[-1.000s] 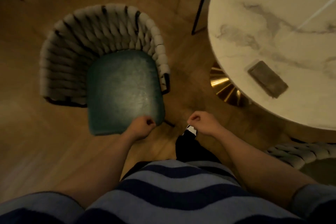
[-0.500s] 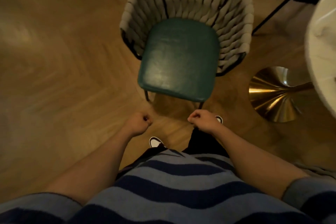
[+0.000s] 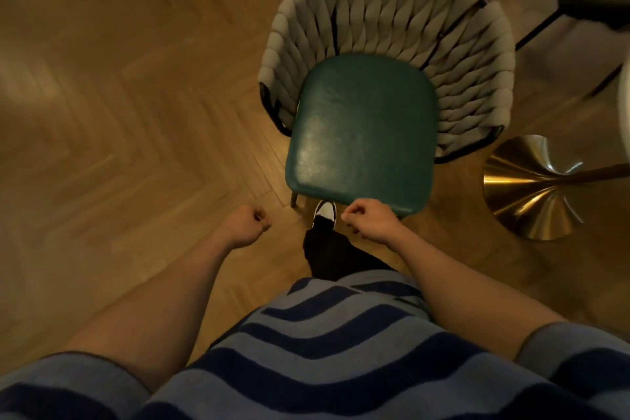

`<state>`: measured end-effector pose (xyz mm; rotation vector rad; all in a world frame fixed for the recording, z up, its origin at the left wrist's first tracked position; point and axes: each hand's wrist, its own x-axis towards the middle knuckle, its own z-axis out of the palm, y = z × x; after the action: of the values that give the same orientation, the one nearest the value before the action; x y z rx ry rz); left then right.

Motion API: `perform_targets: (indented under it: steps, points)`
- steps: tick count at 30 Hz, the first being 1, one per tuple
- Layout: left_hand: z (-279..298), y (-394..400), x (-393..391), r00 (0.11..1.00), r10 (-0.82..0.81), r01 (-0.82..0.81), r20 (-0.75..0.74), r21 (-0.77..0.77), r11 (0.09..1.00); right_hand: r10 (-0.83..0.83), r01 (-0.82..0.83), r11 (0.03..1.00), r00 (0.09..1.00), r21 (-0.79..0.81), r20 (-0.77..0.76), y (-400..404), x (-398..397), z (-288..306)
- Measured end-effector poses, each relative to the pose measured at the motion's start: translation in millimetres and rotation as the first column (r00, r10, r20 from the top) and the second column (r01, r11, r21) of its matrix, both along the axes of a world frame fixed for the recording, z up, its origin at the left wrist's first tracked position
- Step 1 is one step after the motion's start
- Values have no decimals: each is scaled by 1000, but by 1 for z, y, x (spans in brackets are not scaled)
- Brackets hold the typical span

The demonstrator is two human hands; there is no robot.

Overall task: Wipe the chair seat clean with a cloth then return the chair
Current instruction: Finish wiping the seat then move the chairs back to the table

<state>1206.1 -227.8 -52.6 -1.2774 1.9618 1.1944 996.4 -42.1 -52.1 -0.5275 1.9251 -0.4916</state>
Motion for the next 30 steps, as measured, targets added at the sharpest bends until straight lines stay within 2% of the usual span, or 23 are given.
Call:
perform_targets:
  steps: [14,19,21,24,25,27,30]
  points:
    - [9,-216,-138,956,-292,289,-24,-94,953,-96,95,995,995,32,35,-152,-67,-9]
    - [4,-291,-199,840,-542,530,-2,-203,823,-229,228,973,972,40,42,-214,-80,-12]
    - [1,-321,-228,745,-666,647,21,-263,716,-301,298,953,952,59,49,-241,-84,-13]
    - [-5,-364,-270,525,-850,805,33,-345,483,-431,428,901,902,71,36,-284,-87,-17]
    - [-7,-376,-284,427,-903,843,35,-376,384,-471,468,881,882,76,32,-300,-87,-18]
    - [-12,-396,-314,184,-980,884,78,-449,130,-542,537,838,839,95,41,-331,-86,-20]
    - [-19,-414,-358,-158,-970,829,184,-509,-232,-618,611,784,784,108,59,-371,-87,-29]
